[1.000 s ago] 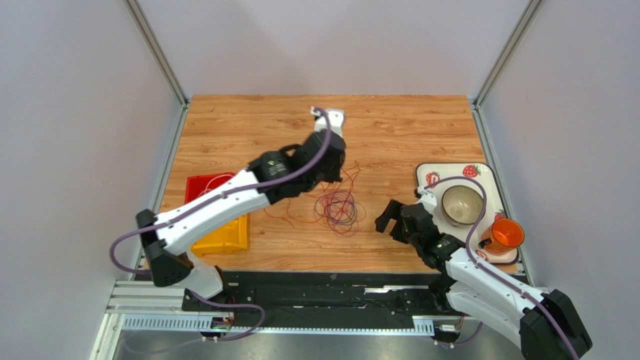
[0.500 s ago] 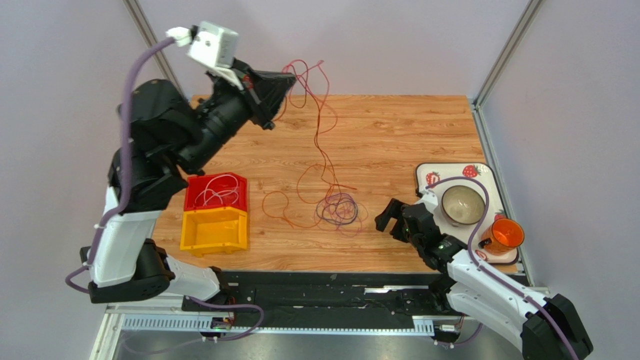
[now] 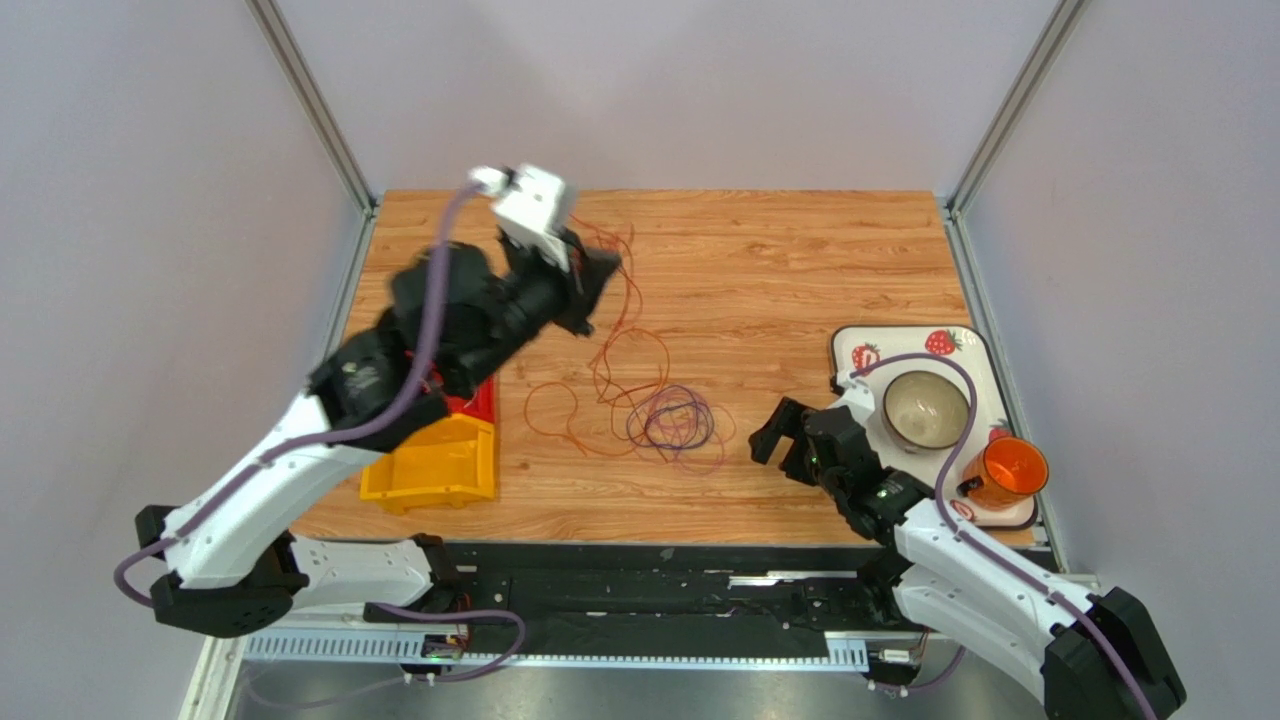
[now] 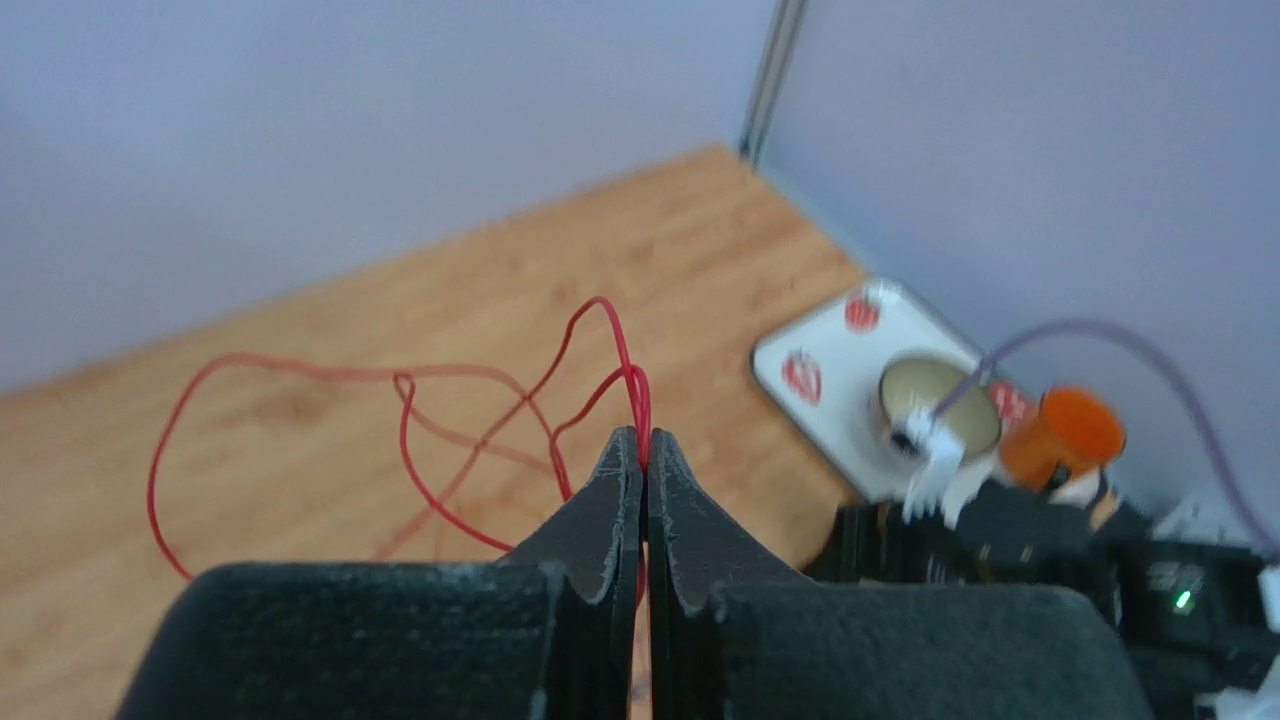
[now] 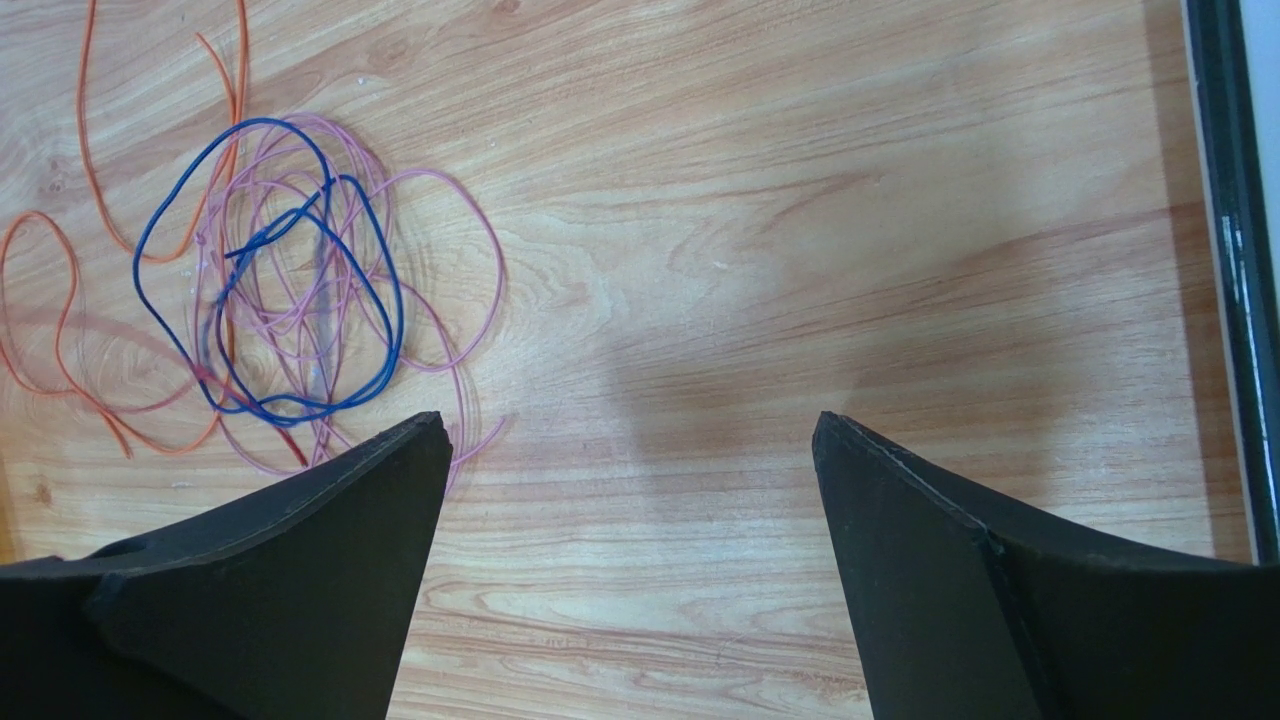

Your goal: Untangle the cables

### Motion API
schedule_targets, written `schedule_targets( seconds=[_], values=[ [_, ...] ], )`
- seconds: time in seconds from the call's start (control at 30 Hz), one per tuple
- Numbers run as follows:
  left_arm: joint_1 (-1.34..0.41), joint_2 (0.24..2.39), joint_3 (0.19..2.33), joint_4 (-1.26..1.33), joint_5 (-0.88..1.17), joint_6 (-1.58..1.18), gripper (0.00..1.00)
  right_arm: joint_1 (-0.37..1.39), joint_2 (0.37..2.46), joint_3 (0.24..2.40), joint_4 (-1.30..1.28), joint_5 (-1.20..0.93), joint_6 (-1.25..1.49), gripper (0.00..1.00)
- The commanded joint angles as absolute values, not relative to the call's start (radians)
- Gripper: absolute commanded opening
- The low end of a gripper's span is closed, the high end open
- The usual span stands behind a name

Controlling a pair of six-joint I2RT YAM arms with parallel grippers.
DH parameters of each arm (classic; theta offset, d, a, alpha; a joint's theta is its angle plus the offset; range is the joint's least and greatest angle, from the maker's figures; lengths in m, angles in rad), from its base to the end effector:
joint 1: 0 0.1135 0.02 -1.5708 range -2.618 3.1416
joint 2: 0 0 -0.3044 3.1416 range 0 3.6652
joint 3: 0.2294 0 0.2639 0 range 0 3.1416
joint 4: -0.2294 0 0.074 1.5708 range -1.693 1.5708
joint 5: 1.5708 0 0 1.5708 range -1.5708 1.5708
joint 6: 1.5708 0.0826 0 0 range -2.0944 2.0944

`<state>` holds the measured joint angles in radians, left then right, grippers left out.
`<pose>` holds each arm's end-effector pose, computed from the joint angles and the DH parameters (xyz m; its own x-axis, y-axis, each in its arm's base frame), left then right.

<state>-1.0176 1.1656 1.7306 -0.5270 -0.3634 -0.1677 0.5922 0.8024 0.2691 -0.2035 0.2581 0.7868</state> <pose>0.1490 -0.1854 0.5873 -0.0819 -0.1643 -0.9830 0.6035 0.7768 -0.1801 0.1563 0.0797 0.1500 -0.6648 0.3780 -0.6444 0.1244 0.9066 0.4033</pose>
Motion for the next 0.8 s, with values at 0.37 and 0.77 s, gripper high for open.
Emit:
schedule_targets(
  seconds=[0.37,0.77],
  values=[
    [-1.011,1.012,1.175,-0.601,-0.409,-0.503,0.00,0.626,1.040,0.497,-0.189,-0.061,0.629,0.90],
    [-0.862,1.311,1.083,-0.584,-0.351,-0.580,0.00,0.643,1.219,0.535,-0.207,0.028,0.595,0.89]
  ],
)
